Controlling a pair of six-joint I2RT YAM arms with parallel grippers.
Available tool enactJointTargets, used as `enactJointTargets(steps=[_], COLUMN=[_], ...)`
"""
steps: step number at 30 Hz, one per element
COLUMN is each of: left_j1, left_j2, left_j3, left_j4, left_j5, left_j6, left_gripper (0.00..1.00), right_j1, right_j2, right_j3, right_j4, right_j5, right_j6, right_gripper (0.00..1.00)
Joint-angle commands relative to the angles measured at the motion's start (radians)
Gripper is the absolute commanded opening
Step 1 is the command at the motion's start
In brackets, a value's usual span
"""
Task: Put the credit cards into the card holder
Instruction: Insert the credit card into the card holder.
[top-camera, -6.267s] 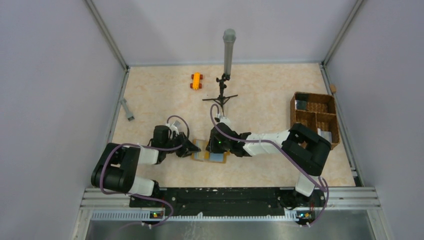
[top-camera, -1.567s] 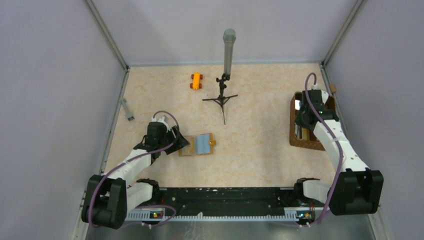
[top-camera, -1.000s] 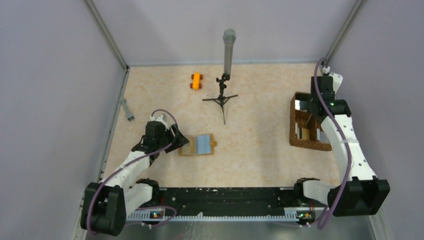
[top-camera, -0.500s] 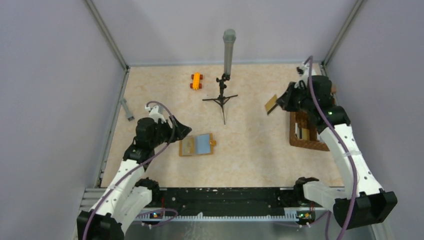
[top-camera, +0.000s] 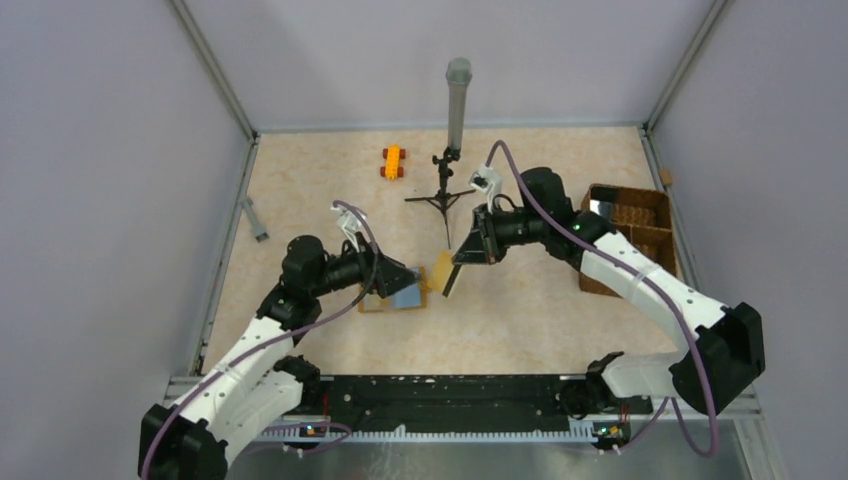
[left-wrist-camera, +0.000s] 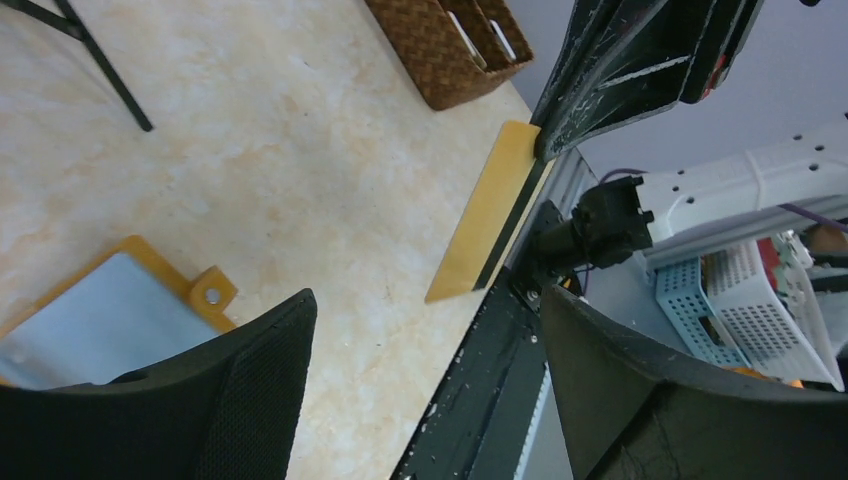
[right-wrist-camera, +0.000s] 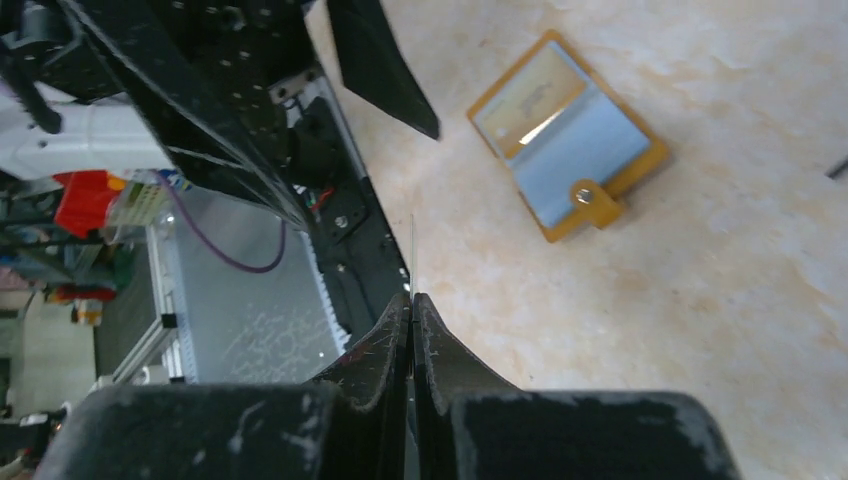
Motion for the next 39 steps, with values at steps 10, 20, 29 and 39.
enactJointTargets(steps=[10,20,29,39], left_j1=[-0.067,-0.109,0.025,0.179], left_j2=[0.092,0.100,0.078,0.145], left_j3=[-0.035,-0.045,-0.060,-0.135], left_j4=[0.293,0.295,-0.133,-0.156], left_j5=[0.150,0.106,-0.268,-0.235], left_j6=[-0.131,-0.155,-0.088,-0.101], left_gripper=[0.64,0.00,0.00,0.00], right_j1=[0.064,0.069,0.088,0.231], right_j2=[0.025,0.072,0.142,0.368], right_j3=[0.009,0.015,-0.075,-0.101], right_j4=[0.224,0.204,0.171,0.277], right_j5=[-0.202,-0.121,0.343,0.546], right_j6=[0.064,0.076,0.182,0.332], right_gripper=[0.00,0.09,0.58,0.60])
